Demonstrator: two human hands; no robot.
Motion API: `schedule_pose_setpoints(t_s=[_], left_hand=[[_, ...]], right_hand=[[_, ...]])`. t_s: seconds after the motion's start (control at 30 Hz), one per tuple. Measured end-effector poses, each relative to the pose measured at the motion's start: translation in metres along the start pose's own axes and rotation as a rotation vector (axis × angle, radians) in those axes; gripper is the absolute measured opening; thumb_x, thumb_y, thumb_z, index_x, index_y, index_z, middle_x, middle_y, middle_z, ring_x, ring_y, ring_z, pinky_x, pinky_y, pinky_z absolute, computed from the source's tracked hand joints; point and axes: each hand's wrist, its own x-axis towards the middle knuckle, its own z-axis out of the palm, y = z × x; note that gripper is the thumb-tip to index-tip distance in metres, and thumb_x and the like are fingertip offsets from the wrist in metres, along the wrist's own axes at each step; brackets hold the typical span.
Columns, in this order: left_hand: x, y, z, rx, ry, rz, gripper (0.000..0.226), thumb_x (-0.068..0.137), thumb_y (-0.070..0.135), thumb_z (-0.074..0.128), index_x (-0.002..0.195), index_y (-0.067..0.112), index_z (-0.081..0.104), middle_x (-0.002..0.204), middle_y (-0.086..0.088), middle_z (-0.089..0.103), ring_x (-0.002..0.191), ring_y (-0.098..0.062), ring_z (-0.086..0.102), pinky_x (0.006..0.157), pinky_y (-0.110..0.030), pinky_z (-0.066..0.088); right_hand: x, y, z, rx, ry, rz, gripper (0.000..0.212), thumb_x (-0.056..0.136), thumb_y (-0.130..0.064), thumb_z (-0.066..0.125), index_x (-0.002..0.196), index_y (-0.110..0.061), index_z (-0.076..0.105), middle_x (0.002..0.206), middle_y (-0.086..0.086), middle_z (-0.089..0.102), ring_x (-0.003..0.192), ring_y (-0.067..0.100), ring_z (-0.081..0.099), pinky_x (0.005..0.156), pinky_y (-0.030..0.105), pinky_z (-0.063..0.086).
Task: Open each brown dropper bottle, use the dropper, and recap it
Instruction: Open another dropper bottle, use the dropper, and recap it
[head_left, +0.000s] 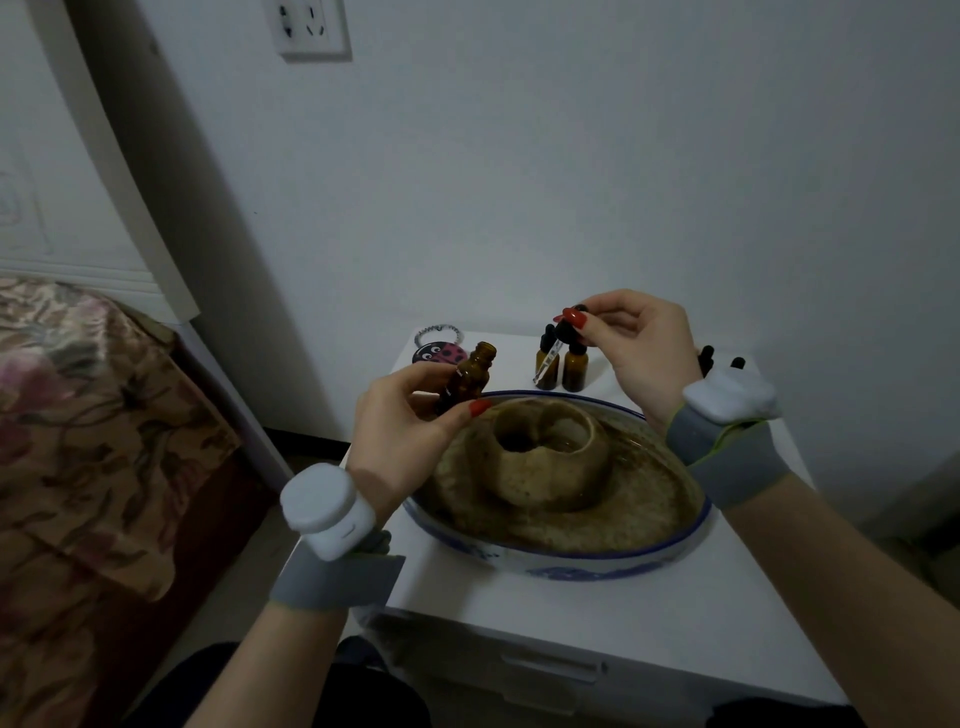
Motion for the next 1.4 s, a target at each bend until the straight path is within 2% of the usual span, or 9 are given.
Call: schedule_pose_setpoints(t_s=[0.1, 0.27, 0.7, 0.83, 0.97, 1.03, 1.17, 1.27, 1.4], left_hand=[[0.0, 0.003, 0.0, 0.001, 0.007, -0.018, 0.031, 0.076, 0.014, 0.08, 0.105, 0.018, 0.071, 0.095, 0.002, 0.073, 0.084, -0.009, 0.07, 0.08, -0.028, 0.058], [-0.002, 0.005, -0.001, 0.007, 0.006, -0.027, 0.032, 0.076, 0.015, 0.08, 0.107, 0.016, 0.071, 0.096, 0.001, 0.072, 0.084, -0.01, 0.07, 0.082, -0.03, 0.058], [-0.003, 0.004, -0.003, 0.003, 0.001, -0.036, 0.028, 0.075, 0.019, 0.08, 0.099, 0.03, 0.069, 0.093, 0.009, 0.071, 0.084, -0.006, 0.069, 0.081, -0.029, 0.058], [-0.003, 0.004, -0.002, 0.003, -0.009, -0.032, 0.028, 0.075, 0.019, 0.08, 0.098, 0.031, 0.069, 0.093, 0.01, 0.071, 0.083, -0.003, 0.069, 0.079, -0.025, 0.057], [-0.004, 0.004, -0.004, 0.009, -0.007, -0.029, 0.028, 0.075, 0.019, 0.08, 0.1, 0.028, 0.07, 0.093, 0.009, 0.072, 0.081, -0.002, 0.069, 0.078, -0.024, 0.058], [-0.004, 0.004, -0.004, 0.008, -0.002, -0.033, 0.028, 0.075, 0.018, 0.08, 0.1, 0.026, 0.07, 0.093, 0.007, 0.072, 0.081, -0.004, 0.069, 0.079, -0.026, 0.058], [-0.004, 0.006, -0.003, -0.006, 0.018, -0.043, 0.028, 0.075, 0.015, 0.08, 0.1, 0.021, 0.072, 0.092, 0.004, 0.073, 0.08, -0.007, 0.07, 0.079, -0.029, 0.058], [-0.004, 0.006, -0.004, 0.002, 0.006, -0.043, 0.028, 0.075, 0.016, 0.08, 0.102, 0.022, 0.071, 0.093, 0.005, 0.072, 0.078, -0.002, 0.069, 0.076, -0.023, 0.058], [-0.005, 0.007, -0.005, 0.003, 0.002, -0.047, 0.028, 0.076, 0.017, 0.08, 0.102, 0.023, 0.071, 0.093, 0.007, 0.072, 0.08, -0.003, 0.069, 0.078, -0.026, 0.058]], right_hand=[[0.0, 0.001, 0.0, -0.01, -0.001, -0.004, 0.009, 0.083, -0.013, 0.073, 0.082, -0.02, 0.068, 0.087, 0.008, 0.072, 0.084, 0.022, 0.07, 0.085, 0.032, 0.056], [-0.001, 0.001, 0.001, -0.025, -0.01, -0.019, 0.01, 0.082, -0.013, 0.073, 0.082, -0.022, 0.067, 0.083, 0.002, 0.071, 0.08, 0.015, 0.068, 0.081, 0.026, 0.056], [-0.003, 0.002, 0.001, -0.032, -0.029, -0.026, 0.008, 0.083, -0.014, 0.073, 0.083, -0.02, 0.069, 0.081, -0.002, 0.071, 0.074, 0.006, 0.068, 0.073, 0.019, 0.056], [-0.004, 0.0, 0.001, -0.013, -0.03, -0.03, 0.009, 0.082, -0.013, 0.073, 0.081, -0.02, 0.069, 0.077, -0.005, 0.071, 0.068, 0.001, 0.066, 0.067, 0.016, 0.056], [-0.005, -0.001, 0.003, 0.008, -0.03, -0.014, 0.01, 0.083, -0.013, 0.073, 0.079, -0.021, 0.068, 0.071, -0.009, 0.071, 0.063, 0.005, 0.064, 0.058, 0.018, 0.053], [-0.005, -0.001, 0.004, 0.01, -0.027, -0.013, 0.008, 0.083, -0.012, 0.072, 0.081, -0.019, 0.068, 0.075, -0.004, 0.071, 0.065, 0.006, 0.065, 0.062, 0.02, 0.054], [-0.006, -0.002, 0.009, 0.024, -0.033, -0.038, 0.005, 0.083, -0.007, 0.072, 0.085, -0.009, 0.068, 0.075, -0.001, 0.069, 0.064, 0.0, 0.064, 0.07, 0.014, 0.054], [-0.007, -0.001, 0.012, 0.028, -0.037, -0.036, 0.005, 0.082, -0.008, 0.072, 0.086, -0.009, 0.068, 0.077, 0.0, 0.07, 0.069, 0.007, 0.065, 0.073, 0.018, 0.055], [-0.009, -0.001, 0.012, 0.039, -0.045, -0.036, 0.006, 0.083, -0.009, 0.072, 0.087, -0.006, 0.069, 0.078, 0.003, 0.07, 0.072, 0.018, 0.065, 0.073, 0.021, 0.056]])
